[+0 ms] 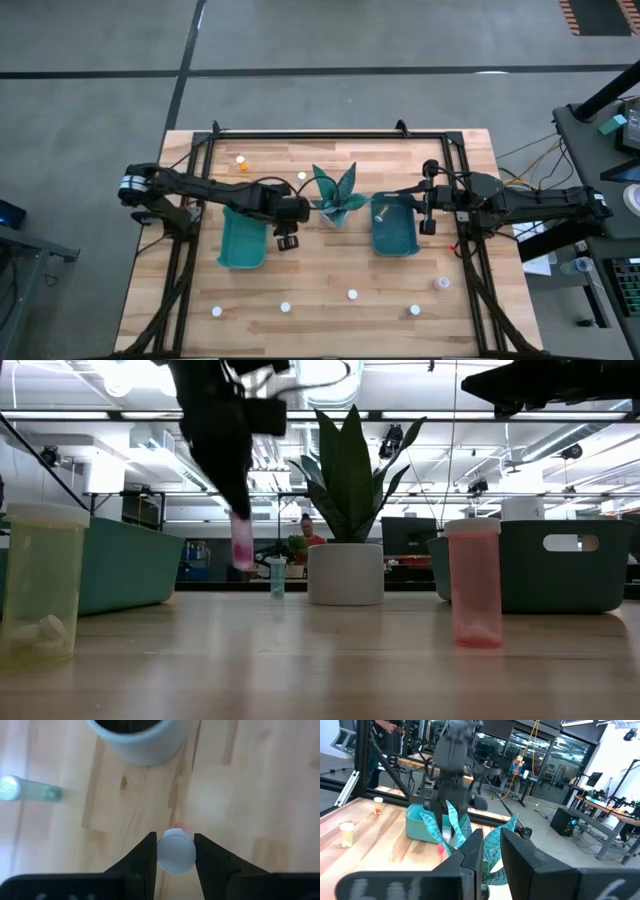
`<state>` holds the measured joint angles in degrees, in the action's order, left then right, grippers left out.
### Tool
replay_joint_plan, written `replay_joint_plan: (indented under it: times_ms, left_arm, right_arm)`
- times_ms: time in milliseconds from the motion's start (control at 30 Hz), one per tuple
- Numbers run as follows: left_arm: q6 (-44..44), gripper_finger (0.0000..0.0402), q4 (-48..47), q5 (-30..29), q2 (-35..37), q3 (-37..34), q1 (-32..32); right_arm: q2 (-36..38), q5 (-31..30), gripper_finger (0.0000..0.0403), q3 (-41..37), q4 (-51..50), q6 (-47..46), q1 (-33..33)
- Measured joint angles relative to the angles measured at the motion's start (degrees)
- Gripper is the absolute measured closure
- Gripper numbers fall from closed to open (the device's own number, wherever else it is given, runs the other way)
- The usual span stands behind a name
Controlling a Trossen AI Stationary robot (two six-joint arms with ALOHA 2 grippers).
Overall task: Pick and place medicine bottles into bin by pill shape (circle, oval)
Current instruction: Put the pink capsule bottle into the green bin
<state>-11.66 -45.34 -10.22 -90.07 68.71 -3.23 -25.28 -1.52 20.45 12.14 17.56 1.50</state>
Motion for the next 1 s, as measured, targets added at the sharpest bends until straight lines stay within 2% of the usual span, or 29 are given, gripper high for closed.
replay_joint_plan:
  times_ms: [233, 433, 500, 633, 733, 1000]
  left_arm:
    - [0.0, 0.0314, -0.5, 0.2, 7.5, 3.3, -1.4]
    - [-0.9, 0.0314, -0.4, 4.7, 16.5, 3.1, -2.2]
    - [-1.7, 0.0312, -1.0, 8.4, 19.0, 3.0, -2.2]
    - [-3.1, 0.0308, -2.4, 20.6, 23.1, 2.8, -2.2]
    - [-3.2, 0.0307, -2.6, 23.8, 25.7, 2.2, -2.6]
    - [-13.9, 0.0306, -19.5, 23.7, 27.1, 1.9, -2.6]
  right_arm:
    - [0.0, 0.0, 0.0346, 0.0, -0.1, 0.1, 0.0]
    - [0.0, 0.0, 0.0346, 0.0, -0.2, 0.1, 0.0]
    - [0.0, 0.0, 0.0346, 0.0, -0.3, 0.1, 0.0]
    - [0.0, 0.0, 0.0346, 0.0, -0.3, 0.1, 0.0]
    - [0.0, 0.0, 0.0346, 0.0, -0.3, 0.1, 0.0]
    - [0.0, 0.0, 0.0346, 0.0, -0.3, 0.1, 0.0]
